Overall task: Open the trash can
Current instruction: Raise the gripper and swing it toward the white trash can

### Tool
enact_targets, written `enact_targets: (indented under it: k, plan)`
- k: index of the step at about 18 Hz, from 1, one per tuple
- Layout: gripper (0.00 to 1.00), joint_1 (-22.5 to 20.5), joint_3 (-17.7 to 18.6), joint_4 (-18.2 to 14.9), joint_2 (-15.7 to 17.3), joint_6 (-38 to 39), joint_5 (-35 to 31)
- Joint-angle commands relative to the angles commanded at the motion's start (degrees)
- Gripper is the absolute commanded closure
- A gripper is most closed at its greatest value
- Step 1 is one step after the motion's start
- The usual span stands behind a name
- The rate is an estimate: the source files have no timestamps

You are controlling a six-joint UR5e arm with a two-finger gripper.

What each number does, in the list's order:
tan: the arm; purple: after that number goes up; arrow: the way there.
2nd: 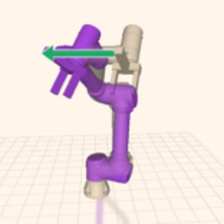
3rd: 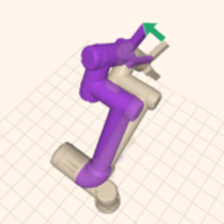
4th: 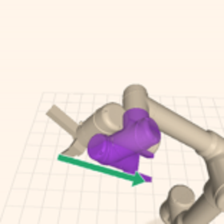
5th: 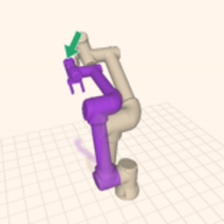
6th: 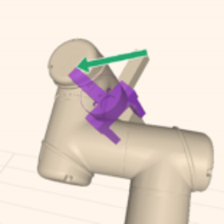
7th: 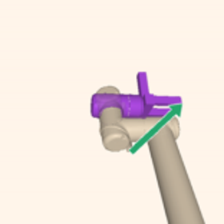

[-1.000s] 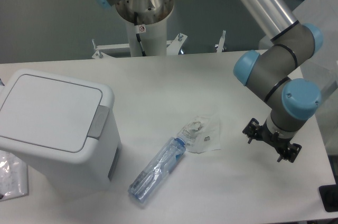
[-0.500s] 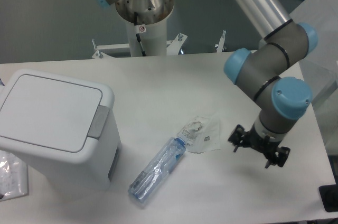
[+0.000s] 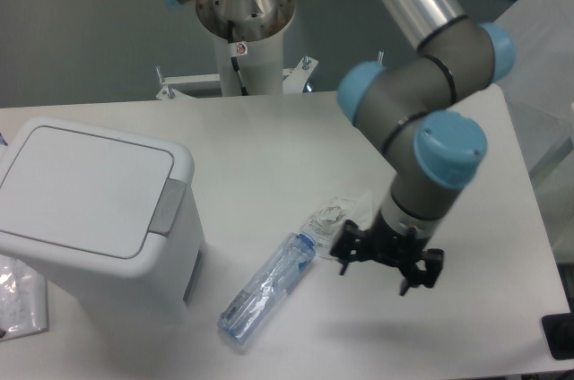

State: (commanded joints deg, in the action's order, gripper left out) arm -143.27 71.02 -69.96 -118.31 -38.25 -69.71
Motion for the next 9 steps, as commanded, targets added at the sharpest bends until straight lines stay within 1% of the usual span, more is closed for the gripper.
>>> enact_targets:
  k: [5,9]
  plan:
    - [0.00,3.0,-0.2,-0.1,3.4,6.5,2.6]
    - [0.00,6.9,0.7,-0.1,6.0,9.9,2.8]
